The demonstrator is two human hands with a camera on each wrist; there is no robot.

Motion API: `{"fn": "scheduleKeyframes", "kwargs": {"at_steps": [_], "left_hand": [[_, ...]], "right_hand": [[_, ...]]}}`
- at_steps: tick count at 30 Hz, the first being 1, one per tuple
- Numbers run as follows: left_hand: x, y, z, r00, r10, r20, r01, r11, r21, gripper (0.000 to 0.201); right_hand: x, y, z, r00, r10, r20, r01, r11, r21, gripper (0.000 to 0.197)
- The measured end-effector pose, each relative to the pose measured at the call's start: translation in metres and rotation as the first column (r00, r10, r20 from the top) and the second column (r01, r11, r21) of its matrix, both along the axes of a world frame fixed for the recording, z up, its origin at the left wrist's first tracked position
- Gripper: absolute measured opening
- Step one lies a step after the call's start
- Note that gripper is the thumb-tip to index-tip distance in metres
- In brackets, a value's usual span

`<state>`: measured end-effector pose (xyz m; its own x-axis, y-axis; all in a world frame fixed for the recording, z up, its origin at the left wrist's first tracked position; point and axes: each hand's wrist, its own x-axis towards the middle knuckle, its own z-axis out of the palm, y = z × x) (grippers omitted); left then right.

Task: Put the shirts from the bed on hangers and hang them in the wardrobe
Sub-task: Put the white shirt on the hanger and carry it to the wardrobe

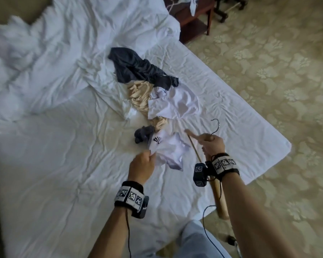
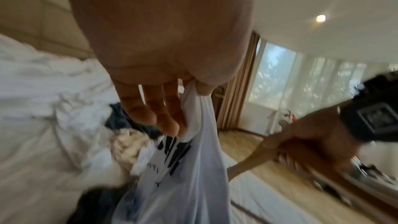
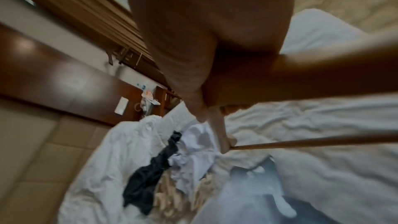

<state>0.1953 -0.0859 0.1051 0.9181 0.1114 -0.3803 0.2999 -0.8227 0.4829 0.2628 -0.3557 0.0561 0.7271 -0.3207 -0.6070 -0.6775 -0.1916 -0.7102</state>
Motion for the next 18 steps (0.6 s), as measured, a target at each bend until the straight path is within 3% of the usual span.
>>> {"fn": "scheduleKeyframes", "kwargs": {"at_steps": [2,4,9,12,14,18], "left_hand": [[-0.012,0.02,0.04,0.986,0.09,0.141,-0.085,0.996,-0.042,0.035],[-0.025,0.041,0.077,0.946,0.173,0.275,-0.157,0.984,-0.08,0.029],[-0.061,0.097,0.158,0.832,0.337,0.44,-0.296,0.941,-0.162,0.034],[-0.09,0.13,0.205,0.795,0.364,0.485,-0.331,0.931,-0.155,0.047],[-0.113,0.158,0.232,0.752,0.391,0.531,-0.343,0.919,-0.192,0.044],[-0.158,0.215,0.274,0.676,0.36,0.643,-0.284,0.933,-0.223,0.046]], "right_hand": [[-0.011,0.022,0.017,0.997,-0.038,0.062,0.03,0.992,0.121,0.011],[-0.021,0.048,0.037,0.992,-0.036,0.124,0.006,0.973,0.23,0.017],[-0.055,0.125,0.107,0.943,-0.029,0.332,-0.137,0.873,0.467,0.018],[-0.082,0.174,0.145,0.891,-0.006,0.454,-0.245,0.836,0.491,0.029],[-0.098,0.208,0.17,0.852,0.05,0.521,-0.334,0.818,0.469,0.038],[-0.118,0.276,0.226,0.746,0.162,0.646,-0.512,0.76,0.401,0.037]]}}
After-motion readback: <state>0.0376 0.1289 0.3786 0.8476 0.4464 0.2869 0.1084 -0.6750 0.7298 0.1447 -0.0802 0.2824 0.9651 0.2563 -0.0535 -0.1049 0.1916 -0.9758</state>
